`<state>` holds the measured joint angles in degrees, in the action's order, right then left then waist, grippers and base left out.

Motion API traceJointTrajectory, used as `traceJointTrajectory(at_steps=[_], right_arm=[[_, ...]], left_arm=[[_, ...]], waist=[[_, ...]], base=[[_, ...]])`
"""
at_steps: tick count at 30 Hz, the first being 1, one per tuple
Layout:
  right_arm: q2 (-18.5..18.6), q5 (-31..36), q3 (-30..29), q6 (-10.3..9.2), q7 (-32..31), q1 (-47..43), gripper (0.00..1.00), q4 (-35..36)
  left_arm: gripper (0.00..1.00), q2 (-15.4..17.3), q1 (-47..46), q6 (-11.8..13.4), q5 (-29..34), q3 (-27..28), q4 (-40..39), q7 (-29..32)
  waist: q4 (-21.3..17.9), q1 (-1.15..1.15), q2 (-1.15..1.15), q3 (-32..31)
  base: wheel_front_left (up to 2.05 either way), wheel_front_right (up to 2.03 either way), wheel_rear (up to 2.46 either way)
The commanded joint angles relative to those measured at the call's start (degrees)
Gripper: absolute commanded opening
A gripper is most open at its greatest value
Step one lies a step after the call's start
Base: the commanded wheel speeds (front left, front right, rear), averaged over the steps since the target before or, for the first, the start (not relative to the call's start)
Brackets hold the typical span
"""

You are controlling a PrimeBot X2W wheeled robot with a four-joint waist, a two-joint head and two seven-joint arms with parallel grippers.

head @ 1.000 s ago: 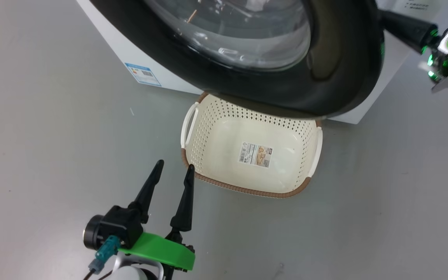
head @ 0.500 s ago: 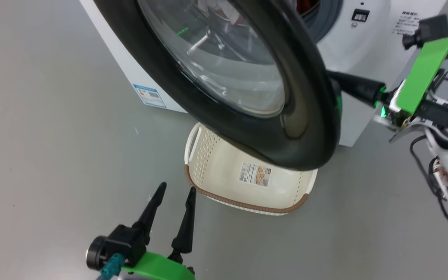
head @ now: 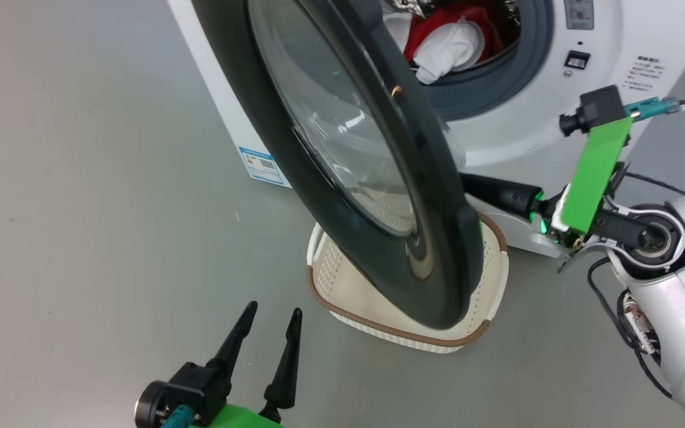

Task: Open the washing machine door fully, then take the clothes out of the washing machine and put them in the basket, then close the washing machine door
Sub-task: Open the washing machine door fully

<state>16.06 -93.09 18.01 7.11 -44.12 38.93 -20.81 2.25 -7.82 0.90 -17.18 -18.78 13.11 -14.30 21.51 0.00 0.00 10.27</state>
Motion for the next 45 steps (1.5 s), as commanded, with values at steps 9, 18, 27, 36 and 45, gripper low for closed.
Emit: traceJointTrajectory(at_steps=[9, 18, 27, 36, 45], right_arm=[[-2.88, 1.67, 2.74, 0.37, -1.75, -3.58, 0.00, 5.00], [-4.84, 2.49, 4.54, 0.37, -2.43, -5.26, 0.00, 6.42], [-6.30, 2.80, 5.23, 0.37, -2.35, -5.78, 0.00, 6.94], [-7.45, 3.17, 6.48, 0.37, -2.99, -5.97, 0.00, 7.47], [-8.80, 3.71, 8.31, 0.37, -3.48, -5.10, 0.00, 7.19]], left_arm=[[1.00, 0.63, 1.56, -0.01, 0.39, 1.68, -1.60, -0.70], [1.00, 0.63, 2.33, 0.36, -0.34, 1.66, -1.92, -0.70], [1.00, 0.63, 2.30, 0.60, -0.36, 1.80, -1.98, -0.70], [1.00, 0.63, 2.51, 1.13, -0.45, 2.60, -2.22, -0.70], [1.00, 0.63, 2.73, 2.25, -1.08, 3.71, -3.18, -0.70]], waist=[[3.50, 0.00, 0.00, -1.82], [6.37, 0.00, 0.00, -2.52], [8.65, 0.00, 0.00, -2.78], [9.78, 0.00, 0.00, -2.69], [9.99, 0.00, 0.00, -2.35]], base=[[0.00, 0.00, 0.00], [0.00, 0.00, 0.00], [0.00, 0.00, 0.00], [0.00, 0.00, 0.00], [0.00, 0.00, 0.00]])
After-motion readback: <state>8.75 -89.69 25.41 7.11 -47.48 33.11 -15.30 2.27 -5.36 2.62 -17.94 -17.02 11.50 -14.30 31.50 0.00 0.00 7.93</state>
